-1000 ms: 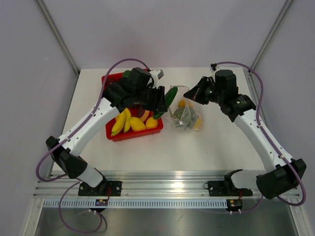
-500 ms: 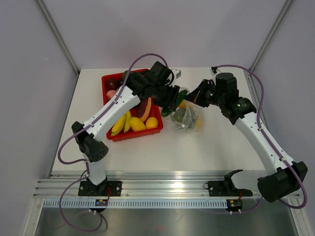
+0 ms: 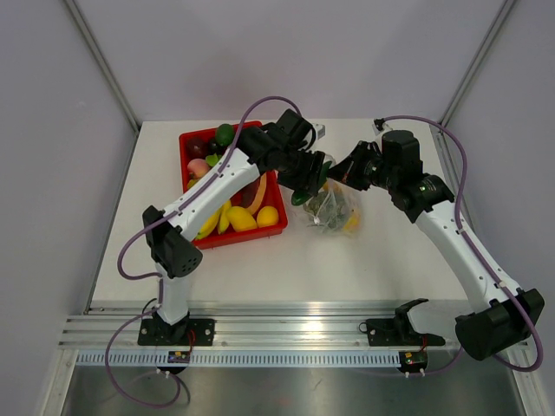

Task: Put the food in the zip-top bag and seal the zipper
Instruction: Place the fake vegetable in the zipper food storage bag, then pick up the fake fruit from the bin.

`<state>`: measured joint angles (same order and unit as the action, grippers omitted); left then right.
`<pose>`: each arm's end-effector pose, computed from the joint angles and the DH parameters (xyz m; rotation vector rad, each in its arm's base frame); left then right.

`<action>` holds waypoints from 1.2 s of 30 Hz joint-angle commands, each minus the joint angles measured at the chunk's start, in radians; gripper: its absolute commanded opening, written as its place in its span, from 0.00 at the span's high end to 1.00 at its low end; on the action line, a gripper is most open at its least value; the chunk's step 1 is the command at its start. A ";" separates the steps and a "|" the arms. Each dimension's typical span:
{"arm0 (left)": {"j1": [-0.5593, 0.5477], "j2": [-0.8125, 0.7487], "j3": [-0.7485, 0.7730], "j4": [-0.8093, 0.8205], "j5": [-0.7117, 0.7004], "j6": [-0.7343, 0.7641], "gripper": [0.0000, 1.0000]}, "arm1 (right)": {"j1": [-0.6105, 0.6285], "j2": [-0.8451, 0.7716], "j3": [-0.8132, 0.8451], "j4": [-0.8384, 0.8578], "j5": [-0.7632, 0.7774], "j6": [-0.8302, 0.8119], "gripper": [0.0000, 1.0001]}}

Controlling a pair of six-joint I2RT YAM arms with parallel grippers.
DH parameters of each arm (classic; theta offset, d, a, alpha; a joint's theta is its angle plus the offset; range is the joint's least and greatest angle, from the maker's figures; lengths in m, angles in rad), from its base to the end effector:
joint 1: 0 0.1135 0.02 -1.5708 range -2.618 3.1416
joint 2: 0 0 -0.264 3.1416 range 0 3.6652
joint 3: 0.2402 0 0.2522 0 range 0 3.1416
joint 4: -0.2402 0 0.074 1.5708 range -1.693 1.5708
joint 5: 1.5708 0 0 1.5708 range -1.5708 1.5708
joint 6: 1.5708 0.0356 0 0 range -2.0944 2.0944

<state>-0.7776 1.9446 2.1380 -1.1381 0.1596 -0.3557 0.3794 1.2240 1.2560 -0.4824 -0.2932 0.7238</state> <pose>0.2876 -0.2911 0.3768 0.6162 2.5529 -0.6333 0.2474 0.1097 0.3825 0.1712 2.1395 0.9713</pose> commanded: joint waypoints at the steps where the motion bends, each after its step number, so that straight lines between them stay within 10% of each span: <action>1: 0.001 -0.012 0.013 0.069 0.044 -0.005 0.34 | 0.001 -0.037 0.002 0.051 -0.015 0.014 1.00; 9: 0.001 -0.137 -0.082 0.052 0.089 0.059 0.20 | 0.001 -0.035 0.005 0.042 -0.003 0.011 1.00; 23: 0.109 -0.435 -0.309 0.109 -0.012 0.069 0.64 | 0.000 -0.032 0.005 0.038 -0.004 0.008 1.00; 31: 0.396 -0.357 -0.340 0.182 -0.130 0.027 0.29 | 0.000 -0.026 0.031 0.007 -0.004 -0.009 1.00; 36: 0.457 -0.167 -0.242 0.185 -0.261 0.023 0.25 | 0.000 -0.029 0.040 -0.013 0.008 -0.023 1.00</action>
<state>-0.3397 1.6997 1.8347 -0.9989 0.0109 -0.3260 0.3794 1.2240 1.2564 -0.4988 -0.2901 0.7197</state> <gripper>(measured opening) 0.739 0.011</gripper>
